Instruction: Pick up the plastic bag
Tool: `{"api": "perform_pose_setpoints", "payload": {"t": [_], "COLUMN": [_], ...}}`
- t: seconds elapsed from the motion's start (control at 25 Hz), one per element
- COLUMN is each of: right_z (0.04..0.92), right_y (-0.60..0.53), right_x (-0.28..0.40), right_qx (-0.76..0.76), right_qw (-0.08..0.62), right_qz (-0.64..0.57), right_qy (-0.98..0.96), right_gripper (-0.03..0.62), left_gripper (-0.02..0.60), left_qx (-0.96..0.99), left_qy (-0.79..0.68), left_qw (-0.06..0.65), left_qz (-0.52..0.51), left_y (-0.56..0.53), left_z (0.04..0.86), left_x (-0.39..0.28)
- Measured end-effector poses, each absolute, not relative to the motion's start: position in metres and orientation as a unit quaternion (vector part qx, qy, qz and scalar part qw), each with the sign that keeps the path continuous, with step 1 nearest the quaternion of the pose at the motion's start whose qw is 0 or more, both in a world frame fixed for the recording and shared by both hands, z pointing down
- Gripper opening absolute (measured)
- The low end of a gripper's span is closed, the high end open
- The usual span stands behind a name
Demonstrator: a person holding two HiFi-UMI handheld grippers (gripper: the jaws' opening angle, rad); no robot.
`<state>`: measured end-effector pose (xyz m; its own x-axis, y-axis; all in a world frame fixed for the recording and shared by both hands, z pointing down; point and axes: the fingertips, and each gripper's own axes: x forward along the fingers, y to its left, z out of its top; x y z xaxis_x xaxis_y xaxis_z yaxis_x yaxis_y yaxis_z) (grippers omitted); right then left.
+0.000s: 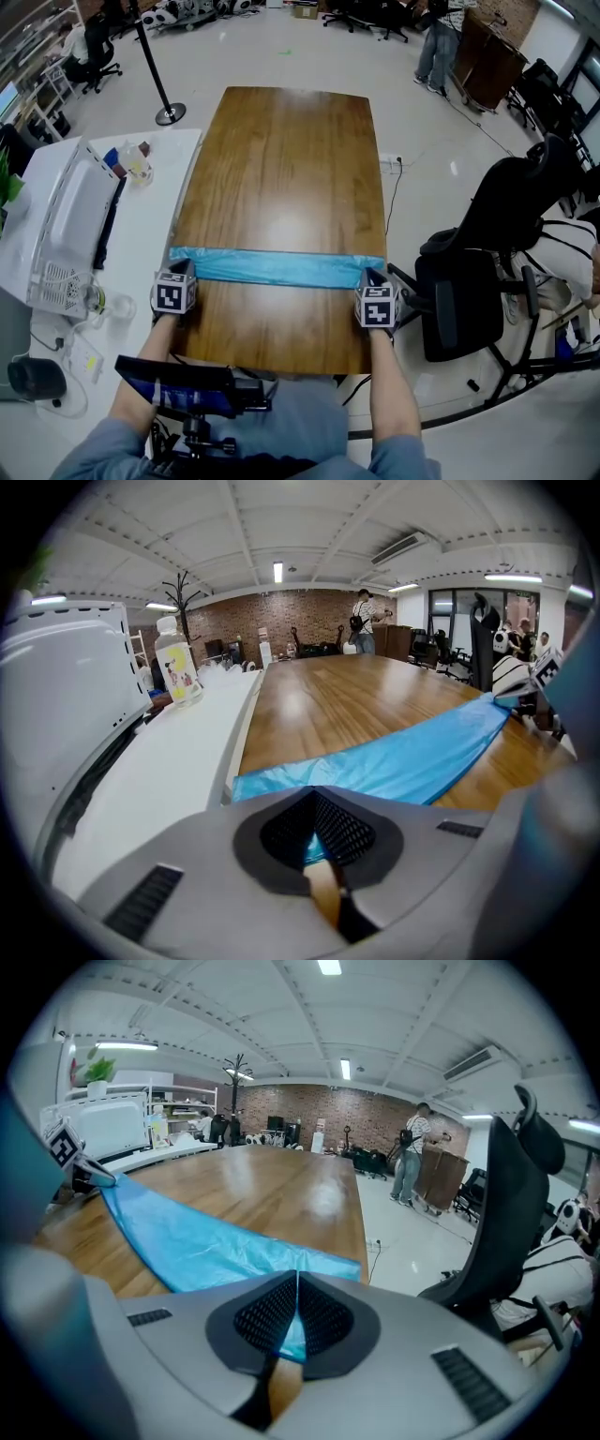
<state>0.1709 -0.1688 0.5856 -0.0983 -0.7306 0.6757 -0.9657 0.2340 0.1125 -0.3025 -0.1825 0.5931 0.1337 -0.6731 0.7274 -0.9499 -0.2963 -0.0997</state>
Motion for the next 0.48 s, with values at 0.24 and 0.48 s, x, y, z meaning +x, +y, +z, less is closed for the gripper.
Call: {"api": "perform_pose_setpoints", "payload": {"t": [0.24, 0.48], "right_z": [0.578, 0.547], "right_y": [-0.17, -0.18], "right_x": [0.174, 0.172], "right_qx": [0.604, 0.617], "right_qw": [0.307, 0.256], "right_qz": [0.175, 0.155], "right_qy": [-0.714, -0.728], "right_gripper": [0.003, 0.0], "left_gripper": [0.002, 0.002], "left_qx": [0.731, 0.745], "left_qy": [-0.559, -0.565], "left_qw": [0.196, 0.182], "left_qz": [0.339, 0.305], "left_y": [-0.183, -0.181], "left_z": [0.588, 0.567], "left_x": [-0.3, -0.291]}}
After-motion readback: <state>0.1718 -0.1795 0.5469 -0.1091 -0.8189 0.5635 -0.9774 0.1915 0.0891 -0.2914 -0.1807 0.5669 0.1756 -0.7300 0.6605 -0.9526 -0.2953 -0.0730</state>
